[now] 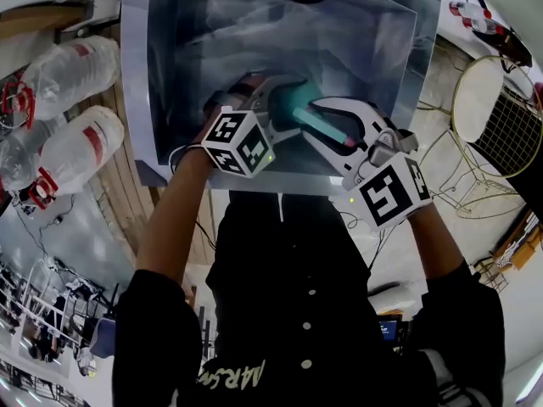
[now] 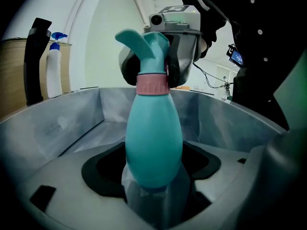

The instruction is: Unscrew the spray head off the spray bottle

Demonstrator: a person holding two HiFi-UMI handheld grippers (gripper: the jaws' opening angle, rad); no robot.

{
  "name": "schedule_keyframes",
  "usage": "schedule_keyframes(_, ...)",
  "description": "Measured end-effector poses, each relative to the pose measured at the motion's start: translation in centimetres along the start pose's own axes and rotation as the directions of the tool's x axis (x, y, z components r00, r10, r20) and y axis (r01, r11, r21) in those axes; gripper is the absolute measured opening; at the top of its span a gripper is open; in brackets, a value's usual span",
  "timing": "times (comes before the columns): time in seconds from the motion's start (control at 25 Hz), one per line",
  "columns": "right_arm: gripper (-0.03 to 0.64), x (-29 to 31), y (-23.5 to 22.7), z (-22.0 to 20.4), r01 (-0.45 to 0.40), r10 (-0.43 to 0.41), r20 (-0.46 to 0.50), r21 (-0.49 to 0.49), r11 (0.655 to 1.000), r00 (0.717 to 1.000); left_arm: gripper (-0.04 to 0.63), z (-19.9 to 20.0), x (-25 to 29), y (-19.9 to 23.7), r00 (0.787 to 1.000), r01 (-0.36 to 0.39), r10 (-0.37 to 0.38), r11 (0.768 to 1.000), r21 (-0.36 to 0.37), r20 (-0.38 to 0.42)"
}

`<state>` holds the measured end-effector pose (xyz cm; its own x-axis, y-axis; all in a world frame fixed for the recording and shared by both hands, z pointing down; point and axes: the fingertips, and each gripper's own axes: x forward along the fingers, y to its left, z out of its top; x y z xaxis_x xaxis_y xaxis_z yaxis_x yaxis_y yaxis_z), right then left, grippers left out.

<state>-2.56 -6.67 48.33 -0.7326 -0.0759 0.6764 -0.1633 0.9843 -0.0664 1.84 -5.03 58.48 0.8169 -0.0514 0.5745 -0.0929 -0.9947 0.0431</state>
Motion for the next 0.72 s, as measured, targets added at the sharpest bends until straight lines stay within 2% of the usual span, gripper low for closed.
schedule_keyframes(0.12,0.151,0.09,0.08,-0.04,-0.001,0.001,-0.006,-0.008,1.000,1.000,0.379,-0.07,0.01,0.01,1.000,0.002,-0.002,1.000,0.003,0.002)
schedule_keyframes(0.44,0.198,0.19,-0.03,-0.16,-0.029,0.029,-0.008,0.034,0.999,1.000,0.379,-0.12,-0.04,0.15,1.000,0.007,-0.007,1.000,0.003,0.009)
schedule_keyframes(0.6,0.146,0.29,-0.01,-0.26,-0.021,0.021,-0.026,-0.005,1.000,0.999,0.379,-0.18,-0.03,0.18,1.000,0.006,-0.006,1.000,0.001,0.006)
schedule_keyframes(0.72,0.141,0.27,0.02,-0.29,-0.048,0.047,-0.035,-0.050,0.998,0.998,0.377,-0.10,-0.02,0.26,1.000,0.006,-0.006,1.000,-0.005,0.010)
